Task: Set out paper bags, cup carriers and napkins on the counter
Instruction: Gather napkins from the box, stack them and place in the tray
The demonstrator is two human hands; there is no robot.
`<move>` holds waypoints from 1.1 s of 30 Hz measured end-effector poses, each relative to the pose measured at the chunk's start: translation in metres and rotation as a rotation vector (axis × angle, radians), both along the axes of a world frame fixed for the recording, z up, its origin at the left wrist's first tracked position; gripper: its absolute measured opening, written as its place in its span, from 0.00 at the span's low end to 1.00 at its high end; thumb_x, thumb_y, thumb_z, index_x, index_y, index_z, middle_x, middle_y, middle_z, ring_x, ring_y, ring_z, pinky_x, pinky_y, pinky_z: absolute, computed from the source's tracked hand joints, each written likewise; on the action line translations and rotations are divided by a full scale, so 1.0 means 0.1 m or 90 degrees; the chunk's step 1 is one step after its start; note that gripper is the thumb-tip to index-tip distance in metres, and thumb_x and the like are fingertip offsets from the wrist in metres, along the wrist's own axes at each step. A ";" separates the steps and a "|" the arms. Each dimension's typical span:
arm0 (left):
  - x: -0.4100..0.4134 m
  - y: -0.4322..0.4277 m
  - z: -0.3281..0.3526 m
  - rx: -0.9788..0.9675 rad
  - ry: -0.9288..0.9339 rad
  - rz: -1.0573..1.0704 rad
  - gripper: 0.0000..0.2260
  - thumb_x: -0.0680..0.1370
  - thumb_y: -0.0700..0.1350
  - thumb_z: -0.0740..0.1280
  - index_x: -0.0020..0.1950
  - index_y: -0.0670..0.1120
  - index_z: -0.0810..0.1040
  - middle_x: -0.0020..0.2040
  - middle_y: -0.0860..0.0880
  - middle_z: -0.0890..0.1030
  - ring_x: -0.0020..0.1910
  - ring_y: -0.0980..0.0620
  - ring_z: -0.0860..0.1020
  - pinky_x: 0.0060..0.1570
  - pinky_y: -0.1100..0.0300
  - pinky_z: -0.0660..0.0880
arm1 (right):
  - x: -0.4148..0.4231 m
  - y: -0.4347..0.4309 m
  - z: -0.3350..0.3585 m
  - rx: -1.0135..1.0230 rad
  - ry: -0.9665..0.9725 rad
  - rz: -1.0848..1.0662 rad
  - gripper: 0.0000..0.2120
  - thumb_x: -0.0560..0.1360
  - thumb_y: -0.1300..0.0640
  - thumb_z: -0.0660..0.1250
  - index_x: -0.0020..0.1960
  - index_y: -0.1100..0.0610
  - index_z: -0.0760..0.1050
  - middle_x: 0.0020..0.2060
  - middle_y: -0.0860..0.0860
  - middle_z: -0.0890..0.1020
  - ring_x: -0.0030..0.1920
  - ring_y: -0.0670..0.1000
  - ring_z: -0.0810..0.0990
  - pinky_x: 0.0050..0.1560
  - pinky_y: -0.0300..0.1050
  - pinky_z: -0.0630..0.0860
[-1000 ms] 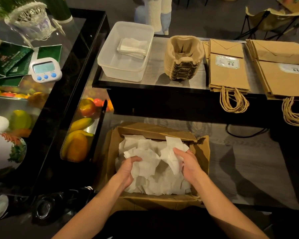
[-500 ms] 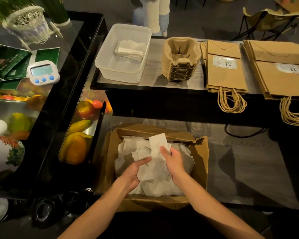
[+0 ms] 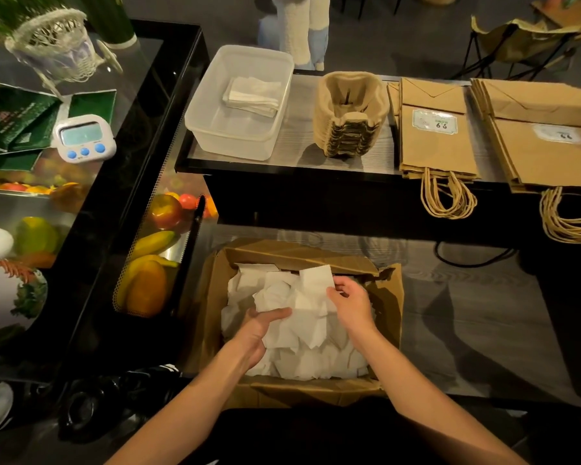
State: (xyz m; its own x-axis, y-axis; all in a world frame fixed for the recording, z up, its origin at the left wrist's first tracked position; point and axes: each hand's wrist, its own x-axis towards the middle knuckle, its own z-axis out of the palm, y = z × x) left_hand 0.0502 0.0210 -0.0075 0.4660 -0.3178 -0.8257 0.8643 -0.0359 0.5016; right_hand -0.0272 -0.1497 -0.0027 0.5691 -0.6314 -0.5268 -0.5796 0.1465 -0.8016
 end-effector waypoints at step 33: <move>0.00 0.00 -0.10 -0.042 0.006 -0.034 0.32 0.64 0.46 0.81 0.67 0.45 0.78 0.59 0.40 0.85 0.59 0.37 0.82 0.60 0.40 0.79 | -0.10 0.02 0.12 0.041 0.009 0.324 0.06 0.78 0.55 0.72 0.54 0.47 0.80 0.50 0.45 0.83 0.52 0.46 0.81 0.46 0.39 0.77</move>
